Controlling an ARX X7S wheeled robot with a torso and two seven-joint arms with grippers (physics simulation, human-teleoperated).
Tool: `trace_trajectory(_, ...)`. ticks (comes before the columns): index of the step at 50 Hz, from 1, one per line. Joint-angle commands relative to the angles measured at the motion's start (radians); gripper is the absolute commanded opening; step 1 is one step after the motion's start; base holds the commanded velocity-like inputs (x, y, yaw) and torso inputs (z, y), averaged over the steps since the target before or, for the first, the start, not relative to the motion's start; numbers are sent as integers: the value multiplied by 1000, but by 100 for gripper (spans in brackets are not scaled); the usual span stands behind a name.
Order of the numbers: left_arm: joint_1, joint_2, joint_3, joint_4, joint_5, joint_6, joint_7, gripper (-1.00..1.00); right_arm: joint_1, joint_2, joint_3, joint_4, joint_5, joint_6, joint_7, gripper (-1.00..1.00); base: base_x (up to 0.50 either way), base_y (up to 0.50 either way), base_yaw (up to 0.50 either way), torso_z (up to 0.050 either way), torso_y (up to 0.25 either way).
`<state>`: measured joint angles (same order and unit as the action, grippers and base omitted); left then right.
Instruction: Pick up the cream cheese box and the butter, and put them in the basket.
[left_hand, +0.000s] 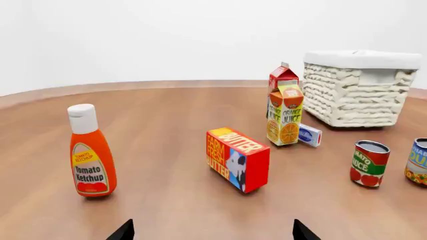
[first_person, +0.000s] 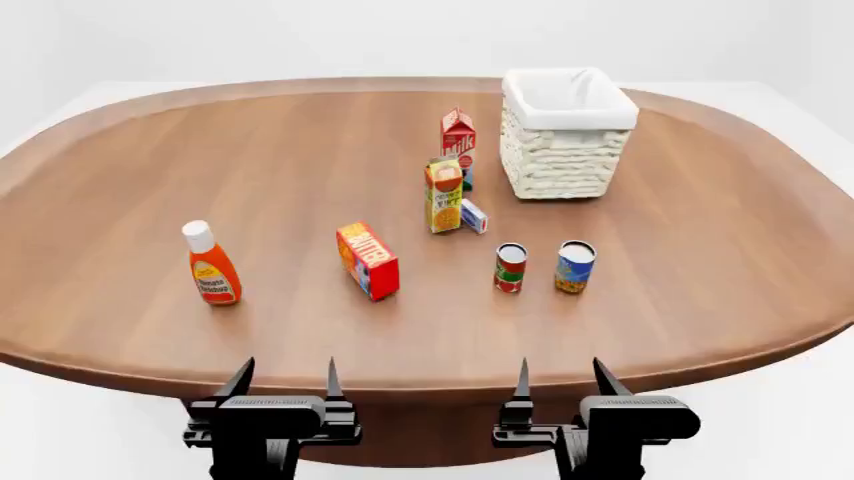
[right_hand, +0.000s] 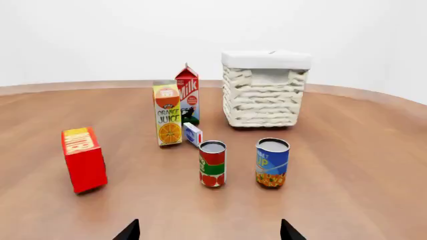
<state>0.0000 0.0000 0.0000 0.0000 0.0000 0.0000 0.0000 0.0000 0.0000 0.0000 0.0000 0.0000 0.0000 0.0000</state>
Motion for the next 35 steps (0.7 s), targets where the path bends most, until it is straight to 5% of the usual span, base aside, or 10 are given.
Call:
trace_trajectory(1, 1, -16, 18, 2, -19, -3, -16, 100, -5, 14, -22, -13, 16, 3, 21, 100, 0, 0, 0, 0, 0)
trace_trajectory(35, 0, -53, 60, 28, -60, -31, -57, 100, -12, 52, -81, -17, 44, 16, 62, 100, 0, 0, 0, 0, 0)
